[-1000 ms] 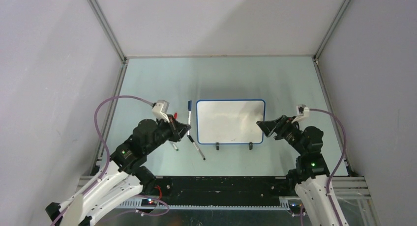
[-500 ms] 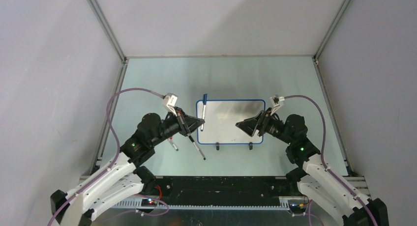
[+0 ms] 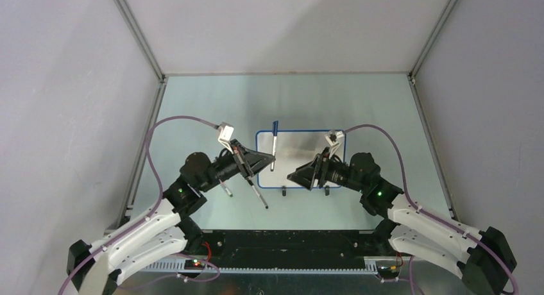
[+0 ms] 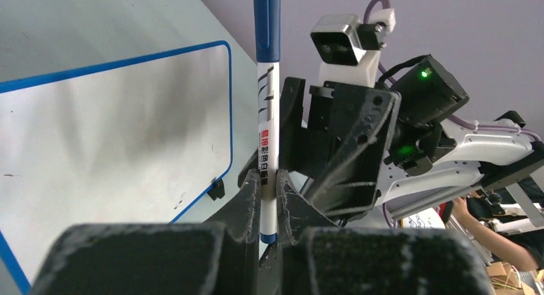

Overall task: Write a sentence on the whiteboard
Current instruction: Pass from the left arm to the right

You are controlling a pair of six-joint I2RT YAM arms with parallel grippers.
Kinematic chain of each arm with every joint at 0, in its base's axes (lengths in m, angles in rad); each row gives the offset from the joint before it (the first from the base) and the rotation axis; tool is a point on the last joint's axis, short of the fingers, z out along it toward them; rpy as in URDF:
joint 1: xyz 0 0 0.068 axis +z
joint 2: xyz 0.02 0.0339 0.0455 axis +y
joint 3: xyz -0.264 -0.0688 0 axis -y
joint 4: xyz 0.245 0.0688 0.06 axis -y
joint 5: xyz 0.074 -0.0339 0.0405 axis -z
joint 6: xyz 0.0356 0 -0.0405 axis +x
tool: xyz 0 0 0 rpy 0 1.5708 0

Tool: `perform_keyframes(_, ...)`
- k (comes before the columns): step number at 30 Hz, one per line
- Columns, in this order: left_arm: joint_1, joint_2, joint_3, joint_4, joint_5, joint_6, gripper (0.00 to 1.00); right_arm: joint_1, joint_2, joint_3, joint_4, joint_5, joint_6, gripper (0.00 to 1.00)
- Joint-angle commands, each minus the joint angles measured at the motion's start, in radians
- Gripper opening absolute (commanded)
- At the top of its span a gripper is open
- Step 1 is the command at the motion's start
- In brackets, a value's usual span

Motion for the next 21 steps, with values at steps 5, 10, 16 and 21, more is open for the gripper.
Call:
perform_keyframes(5, -0.02, 0.025, -0.033, 0.157, 0.041, -0.055, 0.0, 0.202, -0.038, 0.037, 0.128, 0.27, -0.06, 0.71)
perform_keyframes(10, -0.035, 0.011, -0.059, 0.19, 0.057, -0.09, 0.0, 0.246, -0.022, 0.036, 0.213, 0.363, -0.08, 0.71)
perform_keyframes(16, -0.052, -0.032, -0.081, 0.151, 0.056, -0.099, 0.0, 0.281, -0.043, 0.04, 0.268, 0.489, -0.103, 0.65)
perform_keyframes(21, -0.063, -0.058, -0.096, 0.139, 0.065, -0.106, 0.0, 0.291, -0.042, 0.042, 0.284, 0.53, -0.104, 0.66)
